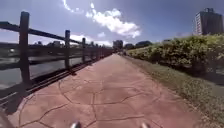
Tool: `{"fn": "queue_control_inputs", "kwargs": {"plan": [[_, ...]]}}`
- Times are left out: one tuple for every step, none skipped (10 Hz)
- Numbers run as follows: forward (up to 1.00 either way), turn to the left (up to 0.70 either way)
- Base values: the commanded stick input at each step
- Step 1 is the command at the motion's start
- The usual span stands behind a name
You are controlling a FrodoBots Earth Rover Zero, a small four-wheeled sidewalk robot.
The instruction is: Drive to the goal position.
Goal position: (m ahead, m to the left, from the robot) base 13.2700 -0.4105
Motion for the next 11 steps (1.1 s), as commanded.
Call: {"fn": "queue_control_inputs", "kwargs": {"plan": [[0.85, 0.0], [0.85, 0.0], [0.85, 0.0], [0.85, 0.0], [0.85, 0.0], [0.85, 0.0], [0.85, 0.0], [0.85, 0.0], [0.85, 0.0], [0.85, 0.0], [0.85, 0.0]]}}
